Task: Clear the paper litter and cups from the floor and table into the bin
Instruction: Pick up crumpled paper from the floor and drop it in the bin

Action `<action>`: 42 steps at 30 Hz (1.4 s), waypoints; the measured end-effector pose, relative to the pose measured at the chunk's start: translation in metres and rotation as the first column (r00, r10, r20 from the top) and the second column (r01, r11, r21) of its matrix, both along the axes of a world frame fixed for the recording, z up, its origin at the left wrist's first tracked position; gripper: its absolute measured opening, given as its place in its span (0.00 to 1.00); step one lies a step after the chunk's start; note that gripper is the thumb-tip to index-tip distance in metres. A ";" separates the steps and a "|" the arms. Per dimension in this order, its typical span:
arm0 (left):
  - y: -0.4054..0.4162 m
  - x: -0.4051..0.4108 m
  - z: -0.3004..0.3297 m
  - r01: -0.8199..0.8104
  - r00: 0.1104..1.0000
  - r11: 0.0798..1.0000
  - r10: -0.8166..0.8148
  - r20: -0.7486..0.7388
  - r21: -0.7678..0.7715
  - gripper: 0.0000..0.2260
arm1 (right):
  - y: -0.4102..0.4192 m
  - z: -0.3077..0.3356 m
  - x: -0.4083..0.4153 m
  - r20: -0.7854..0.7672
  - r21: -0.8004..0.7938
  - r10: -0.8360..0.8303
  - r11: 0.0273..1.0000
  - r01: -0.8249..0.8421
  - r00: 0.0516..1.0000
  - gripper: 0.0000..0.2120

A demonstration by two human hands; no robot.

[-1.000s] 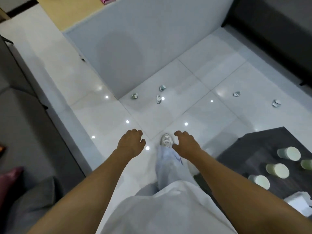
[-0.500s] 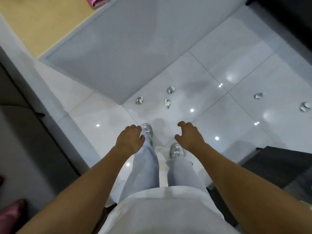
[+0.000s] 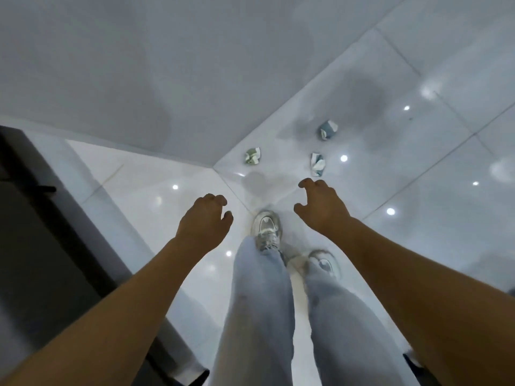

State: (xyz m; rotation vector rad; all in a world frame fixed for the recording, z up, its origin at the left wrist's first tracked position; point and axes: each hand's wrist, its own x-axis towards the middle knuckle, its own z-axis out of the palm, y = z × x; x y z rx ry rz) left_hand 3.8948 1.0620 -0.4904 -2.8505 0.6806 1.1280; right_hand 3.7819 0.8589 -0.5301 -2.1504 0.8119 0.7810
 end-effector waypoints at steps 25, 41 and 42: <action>-0.001 0.095 -0.338 -0.058 0.994 0.992 0.068 0.088 -0.108 0.17 | 0.016 -0.362 0.194 0.207 -0.186 0.567 0.823 -0.537 0.797 0.31; -0.098 0.081 -0.327 0.124 0.992 0.950 -0.127 0.006 -0.286 0.30 | -0.029 -0.296 0.145 0.212 -0.063 0.451 0.892 -0.448 0.867 0.37; -0.105 0.079 -0.328 0.128 0.991 0.946 -0.136 -0.008 -0.298 0.27 | -0.029 -0.295 0.142 0.202 -0.055 0.438 0.898 -0.437 0.876 0.37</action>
